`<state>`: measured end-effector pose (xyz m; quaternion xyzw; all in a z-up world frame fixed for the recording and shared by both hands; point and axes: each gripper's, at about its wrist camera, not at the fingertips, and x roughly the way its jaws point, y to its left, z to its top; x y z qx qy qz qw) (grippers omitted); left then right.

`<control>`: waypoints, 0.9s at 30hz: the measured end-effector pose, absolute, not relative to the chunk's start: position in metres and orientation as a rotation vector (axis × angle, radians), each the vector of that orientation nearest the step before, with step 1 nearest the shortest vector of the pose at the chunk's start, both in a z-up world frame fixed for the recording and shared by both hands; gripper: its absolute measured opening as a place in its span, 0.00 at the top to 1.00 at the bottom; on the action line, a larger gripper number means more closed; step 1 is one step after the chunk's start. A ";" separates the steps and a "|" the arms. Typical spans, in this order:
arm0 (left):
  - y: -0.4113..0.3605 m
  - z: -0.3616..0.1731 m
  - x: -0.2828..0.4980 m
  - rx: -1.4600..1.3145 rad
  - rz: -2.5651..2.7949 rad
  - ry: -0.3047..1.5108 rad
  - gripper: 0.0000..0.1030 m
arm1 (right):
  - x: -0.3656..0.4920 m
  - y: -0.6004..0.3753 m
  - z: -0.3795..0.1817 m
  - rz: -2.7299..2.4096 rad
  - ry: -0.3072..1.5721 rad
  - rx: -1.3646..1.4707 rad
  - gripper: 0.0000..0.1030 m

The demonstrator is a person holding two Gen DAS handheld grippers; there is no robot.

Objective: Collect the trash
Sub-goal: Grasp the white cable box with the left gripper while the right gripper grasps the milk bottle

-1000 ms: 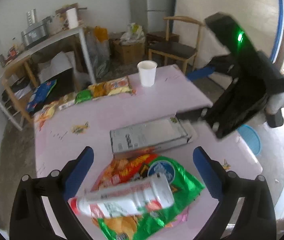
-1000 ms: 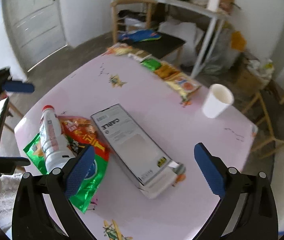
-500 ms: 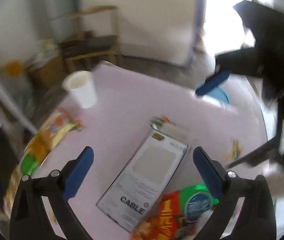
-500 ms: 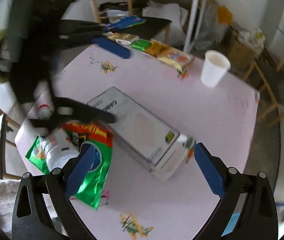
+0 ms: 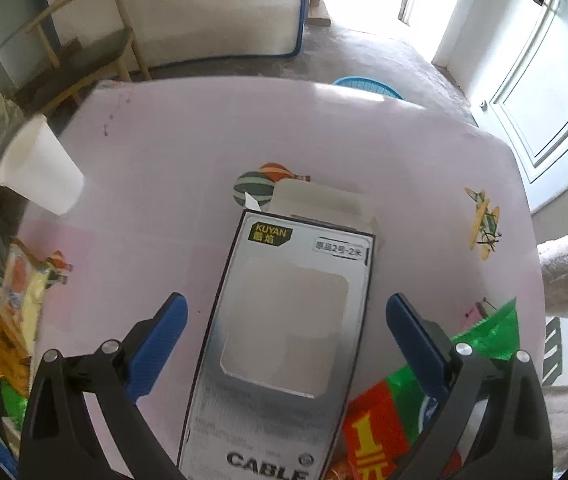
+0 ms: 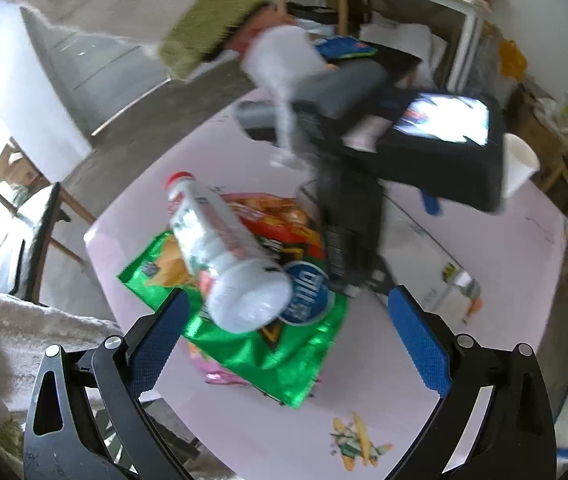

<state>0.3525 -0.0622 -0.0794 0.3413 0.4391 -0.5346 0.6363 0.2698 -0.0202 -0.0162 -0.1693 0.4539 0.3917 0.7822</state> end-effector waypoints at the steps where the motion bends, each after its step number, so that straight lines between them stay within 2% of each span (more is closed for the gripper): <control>1: -0.064 -0.083 0.354 0.786 -1.228 1.017 0.06 | 0.270 -0.017 -0.016 0.855 0.979 -0.364 0.08; 13: -0.075 -0.106 0.345 0.863 -1.263 1.053 0.06 | 0.276 0.060 -0.018 1.006 0.961 -0.408 0.08; 15: -0.076 -0.107 0.345 0.872 -1.260 1.038 0.06 | 0.278 0.075 -0.031 1.005 0.996 -0.453 0.13; 17: -0.077 -0.107 0.346 0.855 -1.251 1.045 0.06 | 0.280 0.089 -0.043 1.001 1.036 -0.508 0.24; 27: -0.081 -0.106 0.353 0.805 -1.255 1.035 0.09 | 0.277 0.123 -0.069 0.998 1.118 -0.674 0.37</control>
